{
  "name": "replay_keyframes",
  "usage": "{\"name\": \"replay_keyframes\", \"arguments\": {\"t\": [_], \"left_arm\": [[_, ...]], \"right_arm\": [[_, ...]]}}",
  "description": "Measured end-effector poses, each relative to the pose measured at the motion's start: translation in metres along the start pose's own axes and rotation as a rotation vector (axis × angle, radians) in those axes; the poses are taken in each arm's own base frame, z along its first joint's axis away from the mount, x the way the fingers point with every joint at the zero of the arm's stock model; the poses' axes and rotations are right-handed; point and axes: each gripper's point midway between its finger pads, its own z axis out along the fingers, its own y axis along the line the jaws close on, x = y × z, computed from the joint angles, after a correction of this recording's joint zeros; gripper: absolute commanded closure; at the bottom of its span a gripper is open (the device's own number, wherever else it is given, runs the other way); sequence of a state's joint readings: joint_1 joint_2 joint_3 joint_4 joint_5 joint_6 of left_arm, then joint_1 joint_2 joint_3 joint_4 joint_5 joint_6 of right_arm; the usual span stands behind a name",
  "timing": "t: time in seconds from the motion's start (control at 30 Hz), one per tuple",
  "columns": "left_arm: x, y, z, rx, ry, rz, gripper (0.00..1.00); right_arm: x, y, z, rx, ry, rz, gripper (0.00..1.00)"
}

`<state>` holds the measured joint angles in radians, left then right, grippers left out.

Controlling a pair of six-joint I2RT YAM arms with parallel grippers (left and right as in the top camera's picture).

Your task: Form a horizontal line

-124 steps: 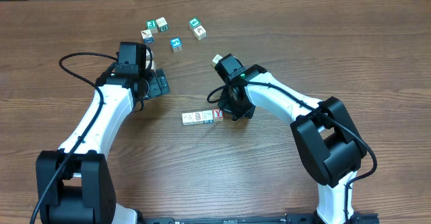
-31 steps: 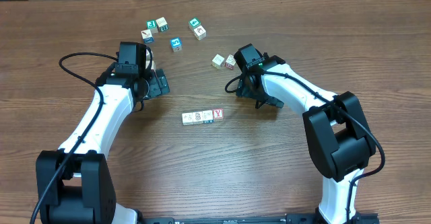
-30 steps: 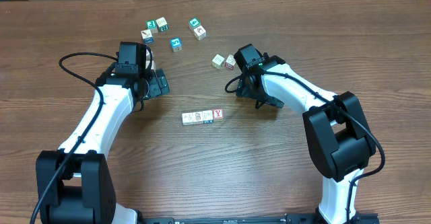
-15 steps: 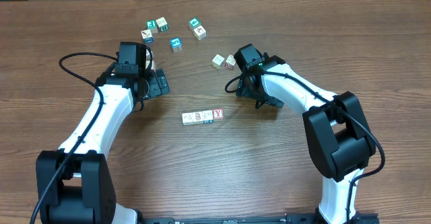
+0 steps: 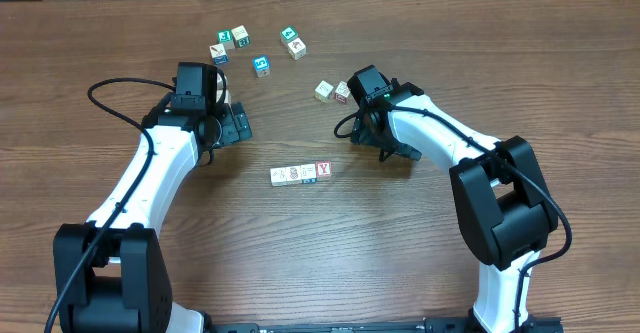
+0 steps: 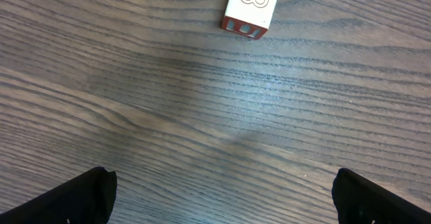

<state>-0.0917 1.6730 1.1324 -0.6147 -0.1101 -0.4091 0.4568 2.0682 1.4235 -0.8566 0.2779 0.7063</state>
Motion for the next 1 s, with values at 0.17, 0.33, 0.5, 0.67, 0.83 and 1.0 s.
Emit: {"name": "replay_keyframes", "arguments": {"t": [0.17,0.33,0.5,0.67,0.83,1.0], "left_arm": [[0.002,0.001,0.0,-0.003,0.006,-0.002,0.0],[-0.004,-0.002,-0.002,0.012,-0.017,-0.005,0.0],[-0.027,-0.02,-0.009,0.087,-0.141,-0.008,0.0],[-0.013,-0.034,-0.008,0.14,-0.185,0.028,0.0],[0.011,-0.028,0.004,0.147,-0.187,0.05,0.0],[0.014,-0.025,-0.003,0.194,-0.297,0.051,0.01]], "right_arm": [[0.0,0.0,0.0,0.0,0.0,0.0,0.0],[0.0,0.0,0.0,0.0,0.0,0.0,0.0],[0.0,0.0,0.0,0.0,0.0,0.0,0.0],[0.0,0.0,0.0,0.001,0.0,0.0,0.0],[0.0,0.0,0.0,0.001,0.0,0.0,0.0],[0.0,0.0,0.0,0.001,0.0,0.0,0.0]]}}
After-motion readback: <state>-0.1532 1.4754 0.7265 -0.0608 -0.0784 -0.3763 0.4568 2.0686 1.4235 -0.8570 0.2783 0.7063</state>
